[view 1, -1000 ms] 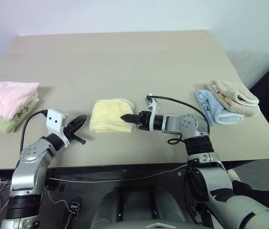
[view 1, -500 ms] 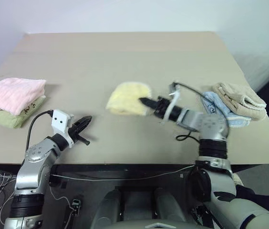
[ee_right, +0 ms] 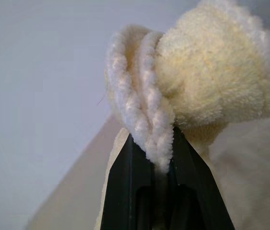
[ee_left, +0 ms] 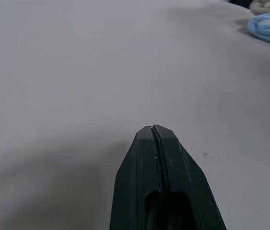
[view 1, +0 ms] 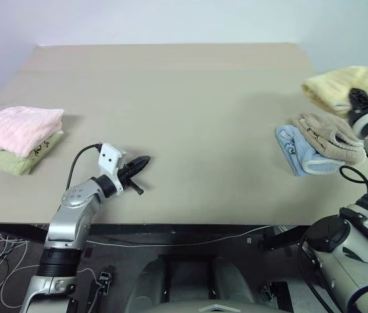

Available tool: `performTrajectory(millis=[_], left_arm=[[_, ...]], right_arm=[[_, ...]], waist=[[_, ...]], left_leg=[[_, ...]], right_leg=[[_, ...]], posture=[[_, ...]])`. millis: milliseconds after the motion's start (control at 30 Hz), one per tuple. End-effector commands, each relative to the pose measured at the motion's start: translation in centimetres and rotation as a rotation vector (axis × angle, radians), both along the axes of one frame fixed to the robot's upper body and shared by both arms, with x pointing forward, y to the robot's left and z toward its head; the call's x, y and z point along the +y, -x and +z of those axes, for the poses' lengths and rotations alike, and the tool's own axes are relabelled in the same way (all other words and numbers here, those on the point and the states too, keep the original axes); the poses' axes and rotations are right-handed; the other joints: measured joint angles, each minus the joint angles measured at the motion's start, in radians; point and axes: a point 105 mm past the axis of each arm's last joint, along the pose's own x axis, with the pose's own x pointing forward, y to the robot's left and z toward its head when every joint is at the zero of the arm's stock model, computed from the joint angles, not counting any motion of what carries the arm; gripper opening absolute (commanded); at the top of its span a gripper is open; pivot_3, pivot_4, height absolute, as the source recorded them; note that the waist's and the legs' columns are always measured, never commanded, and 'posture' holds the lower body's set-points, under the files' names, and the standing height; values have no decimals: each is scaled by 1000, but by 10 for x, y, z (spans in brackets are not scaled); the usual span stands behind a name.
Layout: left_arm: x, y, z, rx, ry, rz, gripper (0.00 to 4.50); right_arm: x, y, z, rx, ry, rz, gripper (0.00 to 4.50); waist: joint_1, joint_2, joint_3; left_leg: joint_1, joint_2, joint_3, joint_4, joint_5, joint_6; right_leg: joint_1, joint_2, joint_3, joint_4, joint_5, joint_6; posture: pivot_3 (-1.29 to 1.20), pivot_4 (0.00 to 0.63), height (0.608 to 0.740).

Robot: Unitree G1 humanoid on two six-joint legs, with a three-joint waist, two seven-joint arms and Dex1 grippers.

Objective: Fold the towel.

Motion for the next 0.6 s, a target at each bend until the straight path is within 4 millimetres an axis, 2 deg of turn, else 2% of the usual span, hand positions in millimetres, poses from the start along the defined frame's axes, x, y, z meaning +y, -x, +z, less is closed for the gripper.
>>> performTrajectory(millis=[33,100,233,467,600], left_arm=[[-7,-1,7,-40,-2,-30,0],[-8,-1,6,-41,-2,-34,0],[-7,0,3,-36,-2,-34,0],[-7,2,-1,-30,-4,-28,0],[-6,3,-3,-25,-8,-25,0]], right_arm=[[-10,11,-14,81,-58,-59,19],[-6,15,-32,164,-86,-55,19],[-4,19,-49,242,-129,-83,19],[-2,20,-57,291,-170,-89,19],[-3,20,-46,235,-187,-97,1232]], waist=[[2,0,0],[3,0,0],[2,1,0],[2,1,0],[2,1,0]], left_leg=[[0,0,0,0,0,0],[0,0,0,0,0,0],[0,0,0,0,0,0],[0,0,0,0,0,0],[0,0,0,0,0,0]], right_leg=[[0,0,0,0,0,0],[0,0,0,0,0,0],[0,0,0,0,0,0],[1,1,0,0,0,0],[1,1,0,0,0,0]], posture=[[0,150,740],[0,150,740],[0,150,740],[0,150,740],[0,150,740]])
